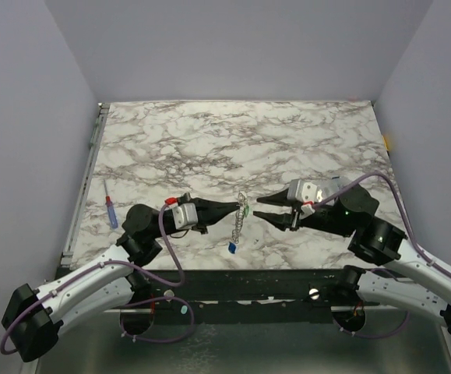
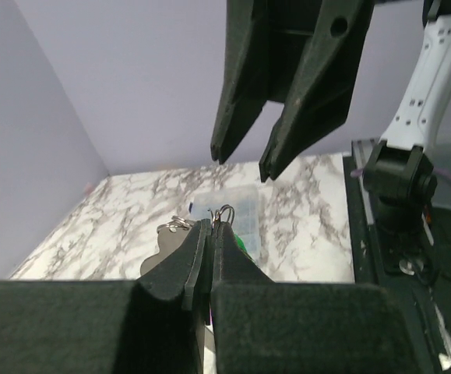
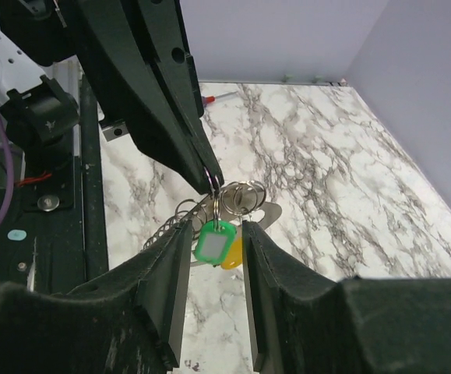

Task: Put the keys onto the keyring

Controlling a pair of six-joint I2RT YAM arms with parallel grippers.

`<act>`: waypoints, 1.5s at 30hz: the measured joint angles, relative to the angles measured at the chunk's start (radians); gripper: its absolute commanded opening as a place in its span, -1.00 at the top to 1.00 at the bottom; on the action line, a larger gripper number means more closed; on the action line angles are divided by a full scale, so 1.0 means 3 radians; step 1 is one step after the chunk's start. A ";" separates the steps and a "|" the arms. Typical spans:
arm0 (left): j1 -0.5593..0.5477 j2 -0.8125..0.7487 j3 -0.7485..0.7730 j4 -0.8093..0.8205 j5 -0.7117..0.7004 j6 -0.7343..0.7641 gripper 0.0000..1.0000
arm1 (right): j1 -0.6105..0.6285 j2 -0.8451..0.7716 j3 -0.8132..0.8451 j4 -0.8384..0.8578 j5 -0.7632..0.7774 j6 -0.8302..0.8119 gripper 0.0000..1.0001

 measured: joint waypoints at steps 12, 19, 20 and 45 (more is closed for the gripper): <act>0.0177 0.0097 -0.0304 0.1322 -0.0014 -0.0926 1.00 | 0.0000 0.0245 0.0000 0.0113 -0.0050 0.0023 0.24; 0.0179 0.0095 -0.0319 0.1554 -0.0014 -0.1072 1.00 | 0.0000 0.0389 0.0045 0.0215 -0.0140 0.0029 0.28; 0.0182 0.0095 -0.0326 0.1582 -0.0014 -0.1092 1.00 | 0.0000 0.0399 0.0060 0.0228 -0.0154 0.0034 0.28; 0.0267 0.0257 -0.0441 0.2279 -0.0010 -0.1563 1.00 | 0.0000 0.0615 0.0561 0.0299 -0.0572 0.0043 0.30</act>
